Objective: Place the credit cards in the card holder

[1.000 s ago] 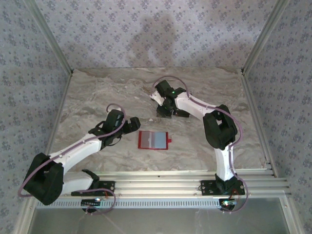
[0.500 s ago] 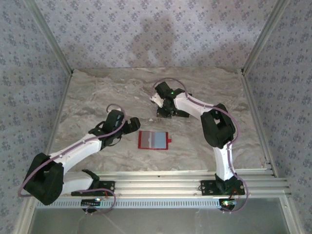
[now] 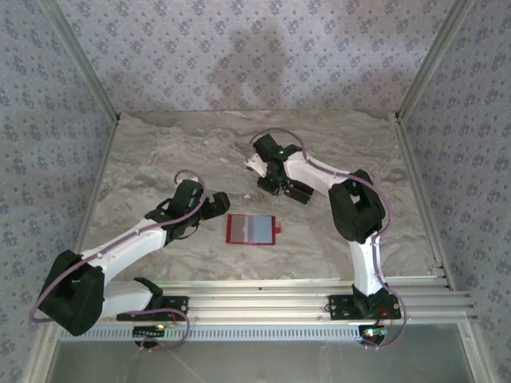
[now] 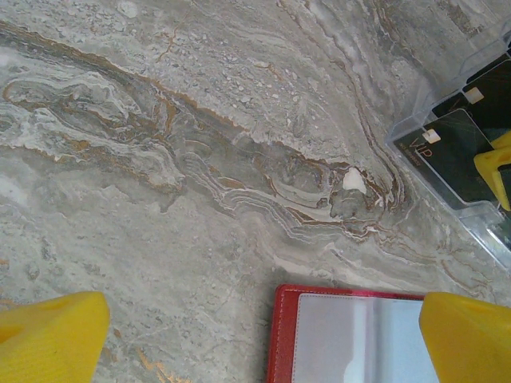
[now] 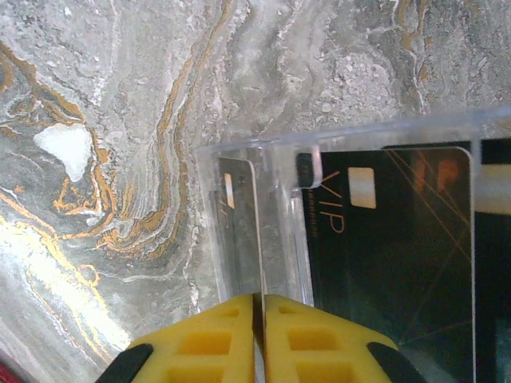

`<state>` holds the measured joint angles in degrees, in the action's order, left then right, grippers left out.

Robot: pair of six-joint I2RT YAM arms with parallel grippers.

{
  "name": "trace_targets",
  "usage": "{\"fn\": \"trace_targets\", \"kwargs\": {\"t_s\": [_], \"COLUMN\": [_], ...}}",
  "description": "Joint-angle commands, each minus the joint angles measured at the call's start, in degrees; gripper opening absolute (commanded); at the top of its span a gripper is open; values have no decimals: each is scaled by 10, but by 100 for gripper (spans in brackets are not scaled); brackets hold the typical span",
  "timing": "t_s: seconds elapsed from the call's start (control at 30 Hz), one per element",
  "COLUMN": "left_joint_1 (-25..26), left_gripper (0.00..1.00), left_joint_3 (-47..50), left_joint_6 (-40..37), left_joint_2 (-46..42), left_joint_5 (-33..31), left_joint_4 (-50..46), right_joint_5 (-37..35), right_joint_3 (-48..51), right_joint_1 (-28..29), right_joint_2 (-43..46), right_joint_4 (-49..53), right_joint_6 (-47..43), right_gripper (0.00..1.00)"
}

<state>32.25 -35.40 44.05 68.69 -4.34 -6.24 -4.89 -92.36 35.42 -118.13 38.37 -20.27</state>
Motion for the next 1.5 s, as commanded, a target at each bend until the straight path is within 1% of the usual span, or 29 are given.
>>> {"fn": "trace_targets", "kwargs": {"t_s": [0.0,0.2,0.23,0.3,0.33,0.6,0.8,0.87,1.0,1.1,1.23,1.37,1.47], "left_joint_1": [-5,-4,-4,-4,-5,-5,-4,-4,8,34,78,110,124], "left_gripper": [100,100,100,100,100,100,100,100,100,100,100,100,100], "left_joint_3": [3,0,1,1,1,-4,-15,-23,-45,-70,-99,-106,-107], "left_joint_6": [-2,-3,-4,-4,-5,-9,-29,-43,-86,-119,-145,-150,-150], "left_joint_2": [-1,0,-1,0,0,2,6,6,9,24,58,84,102], "left_joint_5": [1,3,4,5,5,6,3,2,0,-20,-64,-95,-110], "left_joint_4": [6,4,4,3,4,-1,-22,-43,-95,-146,-195,-202,-200], "right_joint_5": [0,1,1,4,3,15,32,40,61,107,172,199,216], "right_joint_3": [-19,-30,-32,-37,-41,-64,-57,-49,-37,7,122,273,371], "right_joint_1": [4,5,5,6,6,11,21,25,27,28,29,28,33], "right_joint_2": [-9,-10,-9,-7,-6,19,75,99,140,183,259,331,368], "right_joint_4": [28,36,36,39,39,53,50,47,48,24,-63,-180,-271], "right_joint_6": [-13,-31,-34,-39,-42,-49,-35,-16,55,143,293,454,546], "right_gripper": [10,5,3,2,0,0,0,0,0,0,0,0,0]}}
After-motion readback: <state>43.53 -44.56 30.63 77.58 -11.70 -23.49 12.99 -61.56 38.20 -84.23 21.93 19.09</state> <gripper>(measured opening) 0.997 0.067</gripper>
